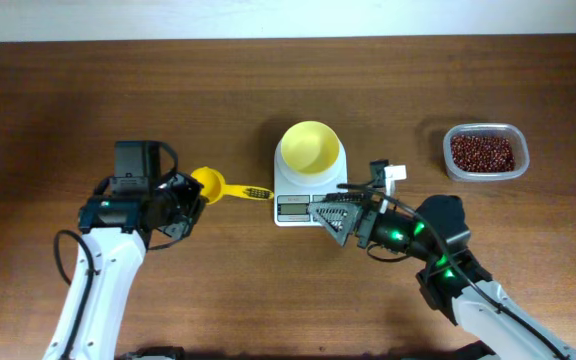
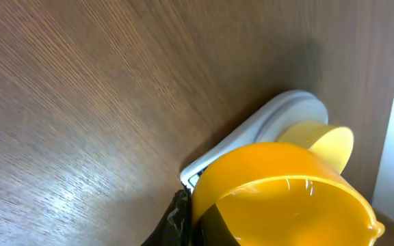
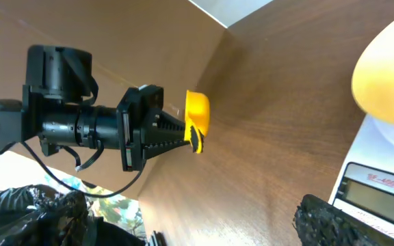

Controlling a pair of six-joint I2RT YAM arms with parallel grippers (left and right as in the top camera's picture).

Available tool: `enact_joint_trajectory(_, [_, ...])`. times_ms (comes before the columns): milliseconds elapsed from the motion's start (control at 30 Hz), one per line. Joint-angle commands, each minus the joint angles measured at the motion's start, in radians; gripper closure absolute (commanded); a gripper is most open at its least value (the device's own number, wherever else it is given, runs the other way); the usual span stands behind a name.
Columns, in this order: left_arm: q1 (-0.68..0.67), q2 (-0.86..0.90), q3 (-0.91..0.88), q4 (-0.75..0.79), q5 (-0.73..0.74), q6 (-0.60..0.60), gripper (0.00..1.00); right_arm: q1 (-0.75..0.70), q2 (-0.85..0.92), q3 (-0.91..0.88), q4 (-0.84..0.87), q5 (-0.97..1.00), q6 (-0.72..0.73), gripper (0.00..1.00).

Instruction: Scoop item into bowl and weigh 50g on scale

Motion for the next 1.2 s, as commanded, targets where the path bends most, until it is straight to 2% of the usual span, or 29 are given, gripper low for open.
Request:
enact_joint_trajectory(0, [-0.061,-0.011,0.015,-0.001,0.011,-0.008,1.00,0.075,0.003,0.010,-0.015,0.081,-0.048,0.00])
enact_joint_trajectory(100, [-0.107,-0.011,0.015,-0.001,0.011,-0.008,1.00,0.162,0.037,0.010,-0.020,0.190,-0.048,0.10])
enact_joint_trajectory(133, [-0.129,-0.011,0.015,-0.001,0.010,-0.008,1.00,0.189,0.056,0.010,-0.020,0.214,-0.047,0.11])
enact_joint_trajectory(200, [-0.166,-0.011,0.015,-0.001,-0.027,0.056,1.00,0.212,0.095,0.010,-0.019,0.222,-0.047,0.15])
enact_joint_trajectory(300, [-0.193,-0.011,0.015,-0.001,-0.026,0.089,1.00,0.212,0.111,0.010,-0.019,0.223,-0.047,0.24])
enact_joint_trajectory(567, [-0.276,0.024,0.015,0.003,-0.026,0.089,1.00,0.212,0.114,0.010,0.007,0.221,-0.035,0.34])
enact_joint_trajectory(700, [-0.309,0.069,0.015,0.031,-0.022,0.089,1.00,0.212,0.114,0.010,0.006,0.219,-0.035,0.45])
enact_joint_trajectory(833, [-0.326,0.082,0.015,0.082,-0.022,0.089,1.00,0.212,0.114,0.010,0.003,0.206,-0.035,0.51])
enact_joint_trajectory(900, [-0.326,0.082,0.015,0.082,-0.022,0.089,1.00,0.212,0.114,0.010,0.003,0.206,-0.034,0.59])
enact_joint_trajectory(967, [-0.326,0.082,0.015,0.082,-0.022,0.089,1.00,0.212,0.114,0.010,0.003,0.206,0.023,0.67])
enact_joint_trajectory(1033, [-0.326,0.082,0.015,0.082,-0.022,0.089,1.00,0.212,0.114,0.010,0.004,0.206,0.095,0.69])
enact_joint_trajectory(1167, [-0.349,0.082,0.015,0.083,-0.022,0.089,1.00,0.212,0.114,0.010,0.004,0.206,0.111,0.74])
